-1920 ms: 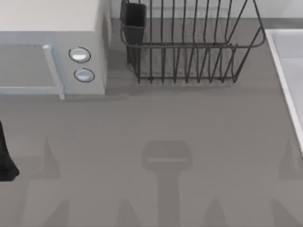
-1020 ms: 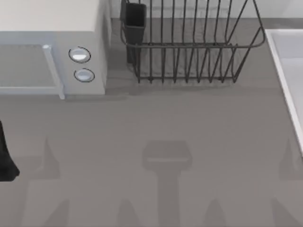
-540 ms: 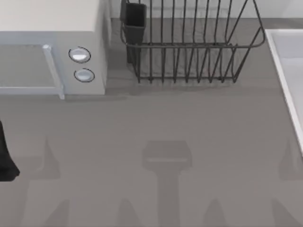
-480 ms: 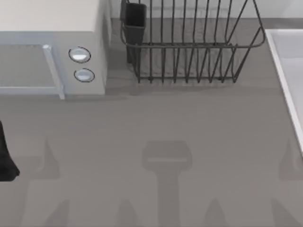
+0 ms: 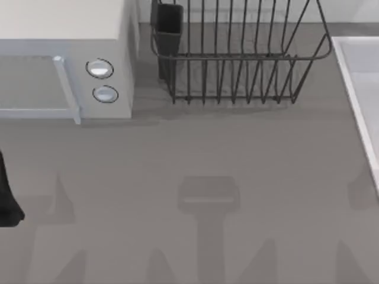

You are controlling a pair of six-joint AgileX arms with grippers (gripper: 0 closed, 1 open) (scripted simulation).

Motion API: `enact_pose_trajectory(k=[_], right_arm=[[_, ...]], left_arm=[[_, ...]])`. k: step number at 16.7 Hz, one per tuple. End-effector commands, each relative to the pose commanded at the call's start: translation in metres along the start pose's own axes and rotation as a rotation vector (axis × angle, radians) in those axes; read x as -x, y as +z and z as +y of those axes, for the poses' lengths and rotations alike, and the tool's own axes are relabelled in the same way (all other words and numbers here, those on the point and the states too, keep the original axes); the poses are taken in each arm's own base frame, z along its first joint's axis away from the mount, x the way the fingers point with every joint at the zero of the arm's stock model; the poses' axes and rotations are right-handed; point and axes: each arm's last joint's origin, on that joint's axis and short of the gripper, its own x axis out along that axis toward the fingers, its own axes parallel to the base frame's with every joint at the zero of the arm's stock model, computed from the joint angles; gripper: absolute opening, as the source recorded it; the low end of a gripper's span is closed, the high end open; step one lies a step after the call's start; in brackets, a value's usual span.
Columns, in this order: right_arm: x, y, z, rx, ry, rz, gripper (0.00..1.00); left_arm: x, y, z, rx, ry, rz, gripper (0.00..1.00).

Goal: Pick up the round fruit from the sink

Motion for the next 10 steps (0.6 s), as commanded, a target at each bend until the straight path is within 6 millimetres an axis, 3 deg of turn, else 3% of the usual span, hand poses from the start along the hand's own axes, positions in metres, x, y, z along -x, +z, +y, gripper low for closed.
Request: enact_pose_trajectory(k=[4, 7, 10], right_arm=[[-0.034, 0.044, -0.009, 0.025, -0.022, 0.297, 1.00], [-0.081, 0.066, -0.020, 0.034, -0.024, 0.547, 1.00], [-0.138, 0.070, -0.034, 0.032, -0.013, 0.795, 1.00]], left_arm=[[0.000, 0.000, 0.000, 0.000, 0.000, 0.000, 1.00], [0.000, 0.000, 0.000, 0.000, 0.000, 0.000, 1.00], [0.000, 0.000, 0.000, 0.000, 0.000, 0.000, 1.00]])
